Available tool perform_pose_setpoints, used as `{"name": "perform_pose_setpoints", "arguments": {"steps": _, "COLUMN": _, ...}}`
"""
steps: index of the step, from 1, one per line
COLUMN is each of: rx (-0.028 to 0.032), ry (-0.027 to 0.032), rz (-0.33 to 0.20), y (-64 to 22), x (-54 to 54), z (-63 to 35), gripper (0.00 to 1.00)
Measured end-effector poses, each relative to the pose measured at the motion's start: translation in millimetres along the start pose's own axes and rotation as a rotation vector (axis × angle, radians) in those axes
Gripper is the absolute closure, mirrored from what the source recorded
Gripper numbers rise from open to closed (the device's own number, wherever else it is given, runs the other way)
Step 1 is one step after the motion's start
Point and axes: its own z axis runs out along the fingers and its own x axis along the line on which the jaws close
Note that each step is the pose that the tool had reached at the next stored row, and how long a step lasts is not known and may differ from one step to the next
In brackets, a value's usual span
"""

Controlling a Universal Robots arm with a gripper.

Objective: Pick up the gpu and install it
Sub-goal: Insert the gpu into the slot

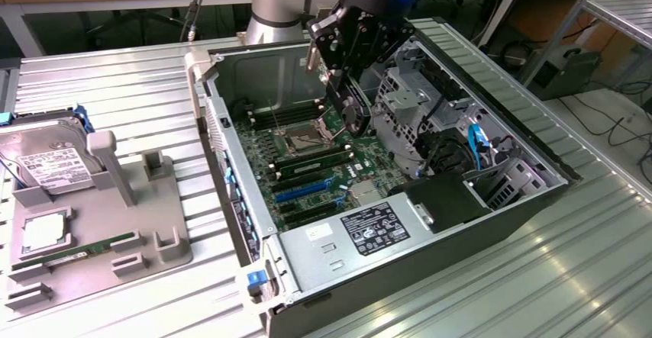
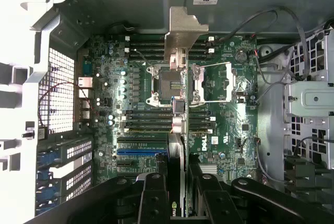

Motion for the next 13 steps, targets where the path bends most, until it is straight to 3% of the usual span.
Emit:
{"name": "perform_pose_setpoints", "arguments": {"steps": 3, "rx": 0.0002, "ry": 0.0019, "rz": -0.017, "y": 0.0, "x": 0.0, "z": 0.1, "gripper": 0.74}}
{"name": "perform_pose_setpoints", "arguments": {"steps": 6, "rx": 0.0024, "ry": 0.0131, "rz": -0.123, "y": 0.0, "x": -0.1, "z": 0.0, "gripper": 0.74}}
{"name": "perform_pose_setpoints", "arguments": {"steps": 8, "rx": 0.0032, "ry": 0.0175, "rz": -0.168, "y": 0.0, "x": -0.1, "z": 0.1, "gripper": 0.74}}
{"name": "perform_pose_setpoints", "arguments": {"steps": 10, "rx": 0.005, "ry": 0.026, "rz": -0.254, "y": 0.0, "x": -0.1, "z": 0.1, "gripper": 0.74}}
{"name": "perform_pose_setpoints", "arguments": {"steps": 13, "rx": 0.0061, "ry": 0.0323, "rz": -0.318, "y": 0.0, "x": 0.0, "z": 0.2, "gripper": 0.74}}
